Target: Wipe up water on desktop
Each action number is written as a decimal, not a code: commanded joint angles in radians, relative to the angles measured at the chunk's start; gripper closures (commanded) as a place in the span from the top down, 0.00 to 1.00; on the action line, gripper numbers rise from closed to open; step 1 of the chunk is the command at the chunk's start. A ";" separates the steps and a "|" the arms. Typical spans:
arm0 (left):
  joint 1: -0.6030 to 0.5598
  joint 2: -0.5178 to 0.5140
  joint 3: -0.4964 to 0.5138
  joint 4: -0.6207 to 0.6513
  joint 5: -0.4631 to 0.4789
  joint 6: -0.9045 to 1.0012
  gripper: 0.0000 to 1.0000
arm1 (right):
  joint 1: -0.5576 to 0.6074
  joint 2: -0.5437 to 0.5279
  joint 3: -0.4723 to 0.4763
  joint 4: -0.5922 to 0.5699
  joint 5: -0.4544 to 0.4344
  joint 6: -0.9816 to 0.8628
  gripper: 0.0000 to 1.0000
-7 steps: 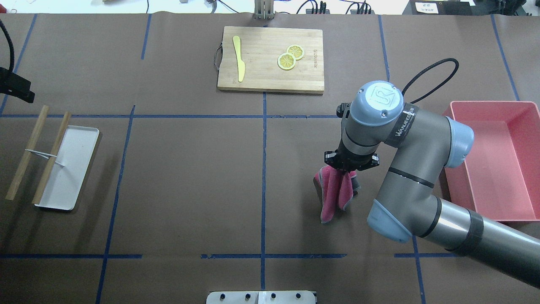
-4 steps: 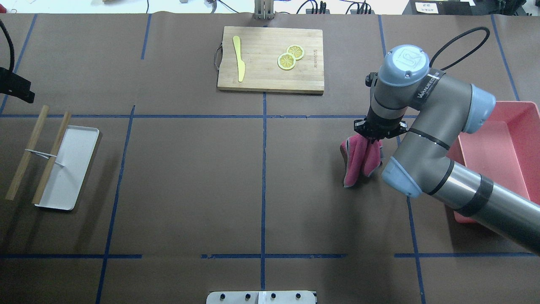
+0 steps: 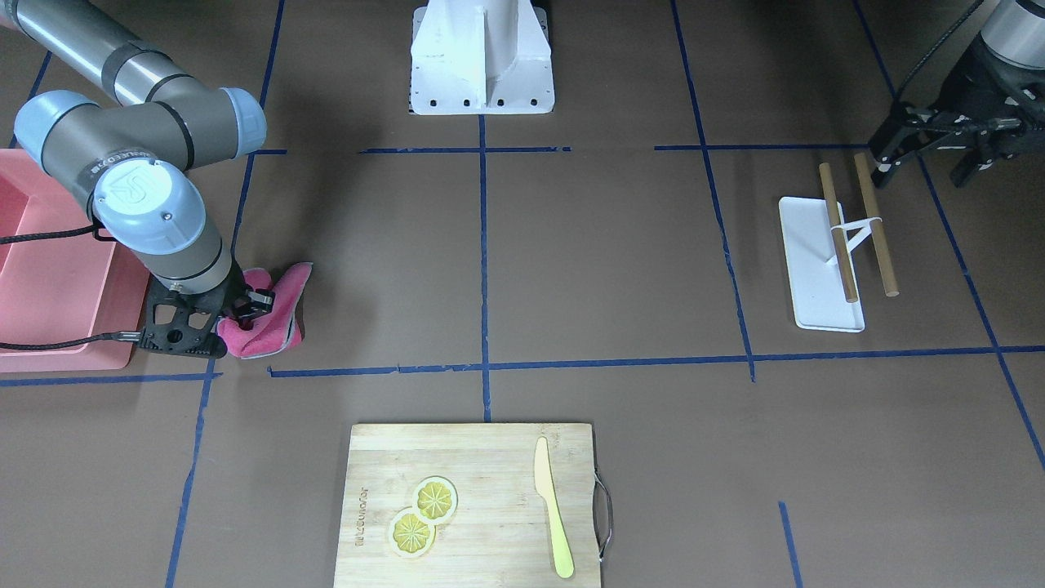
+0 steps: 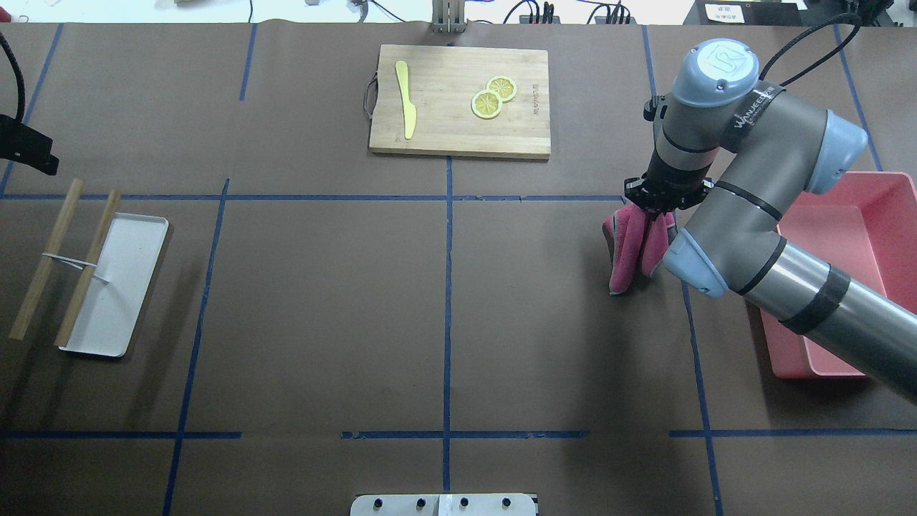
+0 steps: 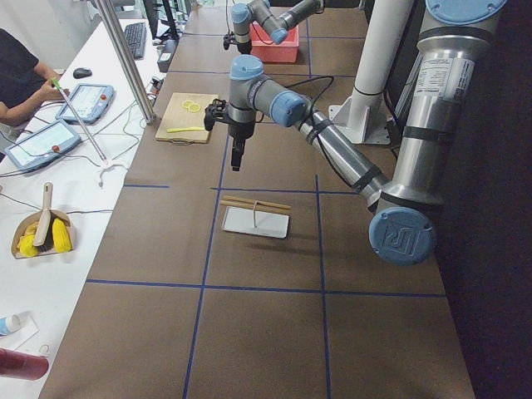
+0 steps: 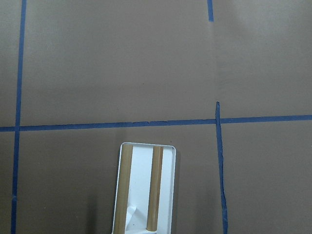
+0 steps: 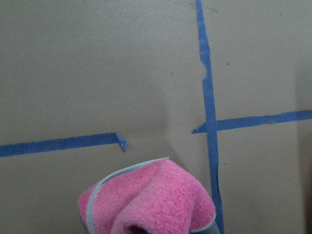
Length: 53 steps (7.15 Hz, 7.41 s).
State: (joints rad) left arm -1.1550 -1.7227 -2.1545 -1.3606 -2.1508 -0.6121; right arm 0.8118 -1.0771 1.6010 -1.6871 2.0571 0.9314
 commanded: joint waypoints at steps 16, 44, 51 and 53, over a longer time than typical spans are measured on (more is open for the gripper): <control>-0.014 -0.003 0.010 -0.002 0.000 -0.002 1.00 | -0.067 0.051 -0.121 0.313 0.020 0.271 0.00; -0.459 0.112 0.587 -0.107 -0.238 0.707 1.00 | 0.699 -0.457 0.176 -0.008 0.348 -0.924 1.00; -0.459 0.120 0.588 -0.115 -0.239 0.686 1.00 | 0.757 -0.481 0.014 0.068 0.351 -0.924 1.00; -0.459 0.120 0.590 -0.117 -0.238 0.686 1.00 | 0.791 -0.483 0.007 0.072 0.354 -0.925 1.00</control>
State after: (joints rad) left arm -1.6137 -1.6031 -1.5659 -1.4766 -2.3896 0.0743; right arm 1.5819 -1.5580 1.6118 -1.6226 2.4094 0.0069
